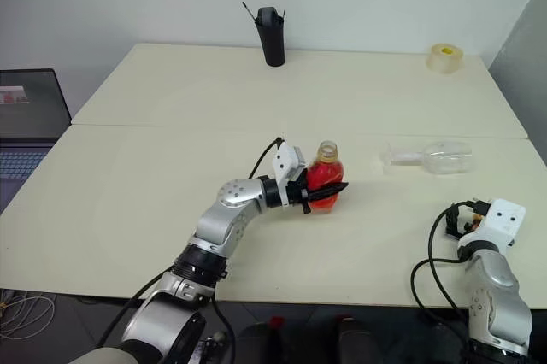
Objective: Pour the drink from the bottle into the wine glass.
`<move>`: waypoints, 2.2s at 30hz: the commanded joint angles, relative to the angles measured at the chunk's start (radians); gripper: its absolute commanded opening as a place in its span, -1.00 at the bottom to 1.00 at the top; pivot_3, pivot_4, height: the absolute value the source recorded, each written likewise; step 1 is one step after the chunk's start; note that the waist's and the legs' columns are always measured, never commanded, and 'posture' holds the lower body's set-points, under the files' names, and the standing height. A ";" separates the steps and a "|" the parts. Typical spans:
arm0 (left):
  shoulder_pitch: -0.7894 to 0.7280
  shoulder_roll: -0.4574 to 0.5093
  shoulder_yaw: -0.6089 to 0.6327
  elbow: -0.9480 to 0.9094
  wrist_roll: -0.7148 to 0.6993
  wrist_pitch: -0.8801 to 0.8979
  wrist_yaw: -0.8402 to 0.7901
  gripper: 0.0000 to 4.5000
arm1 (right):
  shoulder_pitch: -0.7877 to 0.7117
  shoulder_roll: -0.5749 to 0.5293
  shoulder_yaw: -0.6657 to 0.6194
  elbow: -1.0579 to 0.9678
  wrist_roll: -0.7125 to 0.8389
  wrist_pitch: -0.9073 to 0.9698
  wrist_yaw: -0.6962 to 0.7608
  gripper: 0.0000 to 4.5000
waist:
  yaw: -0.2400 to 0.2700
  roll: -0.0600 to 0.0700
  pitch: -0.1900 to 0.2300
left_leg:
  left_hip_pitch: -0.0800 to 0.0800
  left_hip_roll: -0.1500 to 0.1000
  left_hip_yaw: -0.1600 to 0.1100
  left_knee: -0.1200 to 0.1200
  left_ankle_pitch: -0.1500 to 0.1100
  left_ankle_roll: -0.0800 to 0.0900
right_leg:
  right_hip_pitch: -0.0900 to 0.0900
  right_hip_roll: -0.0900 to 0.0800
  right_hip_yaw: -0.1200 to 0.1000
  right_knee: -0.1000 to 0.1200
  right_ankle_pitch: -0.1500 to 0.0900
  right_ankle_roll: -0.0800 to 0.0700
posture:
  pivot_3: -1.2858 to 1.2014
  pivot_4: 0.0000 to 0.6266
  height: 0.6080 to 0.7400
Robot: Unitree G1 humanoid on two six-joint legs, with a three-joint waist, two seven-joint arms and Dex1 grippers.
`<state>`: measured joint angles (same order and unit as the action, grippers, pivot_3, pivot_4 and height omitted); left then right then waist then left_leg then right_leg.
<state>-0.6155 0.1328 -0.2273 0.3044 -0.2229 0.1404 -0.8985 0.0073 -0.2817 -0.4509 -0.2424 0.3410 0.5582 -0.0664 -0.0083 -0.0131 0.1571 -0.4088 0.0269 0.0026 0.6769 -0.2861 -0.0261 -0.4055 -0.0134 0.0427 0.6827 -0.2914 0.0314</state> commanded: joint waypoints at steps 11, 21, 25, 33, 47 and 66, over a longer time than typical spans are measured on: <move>-0.021 0.066 0.110 0.018 0.010 -0.041 0.097 -0.22 | -0.051 -0.205 0.023 -0.384 0.144 0.390 0.109 1.00 | -0.003 0.000 0.000 | 0.000 0.000 -0.001 0.000 0.000 0.001 | 0.000 0.001 0.000 0.000 0.000 0.000 | 0.03 -0.52 1.00; -0.006 0.084 0.122 -0.009 0.013 -0.042 0.116 -0.22 | -0.060 -0.195 0.120 -0.141 -0.013 0.432 0.060 1.00 | 0.005 0.000 0.000 | 0.000 0.000 -0.001 0.000 0.000 0.000 | 0.000 -0.001 -0.001 0.000 0.000 0.000 | 0.03 -0.52 1.00; 0.003 0.090 0.124 -0.026 0.012 -0.035 0.119 -0.22 | -0.063 -0.189 0.108 -0.157 -0.025 0.411 0.075 1.00 | 0.004 0.000 0.000 | 0.000 0.000 -0.001 0.001 0.000 0.000 | 0.000 -0.001 -0.001 0.000 0.000 0.000 | 0.03 -0.52 1.00; -0.025 0.139 0.195 0.016 0.009 -0.038 0.179 -0.22 | -0.179 -0.304 0.121 -0.409 0.197 0.470 0.340 1.00 | -0.009 0.000 0.000 | 0.000 0.000 -0.001 0.001 0.000 0.001 | 0.000 0.000 -0.001 0.001 0.000 0.000 | 0.03 -0.52 1.00; -0.175 0.275 0.416 0.385 0.103 -0.197 0.613 -0.22 | -0.623 -0.104 0.560 -0.278 0.342 0.468 0.440 1.00 | -0.020 -0.003 0.001 | -0.002 0.002 -0.006 0.002 0.000 0.000 | -0.001 -0.003 -0.005 0.000 0.000 -0.001 | 0.03 -0.52 1.00; -0.089 0.244 0.551 0.473 0.036 -0.273 0.774 0.11 | -0.667 -0.030 0.645 -0.173 0.263 0.416 0.515 1.00 | -0.023 -0.005 0.000 | -0.007 0.001 -0.007 0.003 0.002 -0.003 | -0.005 -0.006 -0.007 0.002 0.001 0.000 | 0.03 -0.52 1.00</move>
<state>-0.7183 0.3830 0.3066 0.8127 -0.1757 -0.1207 -0.1388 -0.6490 -0.3119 0.2112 -0.3871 0.6021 0.9769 0.4375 -0.0311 -0.0177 0.1573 -0.4151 0.0285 -0.0038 0.6798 -0.2845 -0.0288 -0.4103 -0.0193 0.0359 0.6849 -0.2907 0.0317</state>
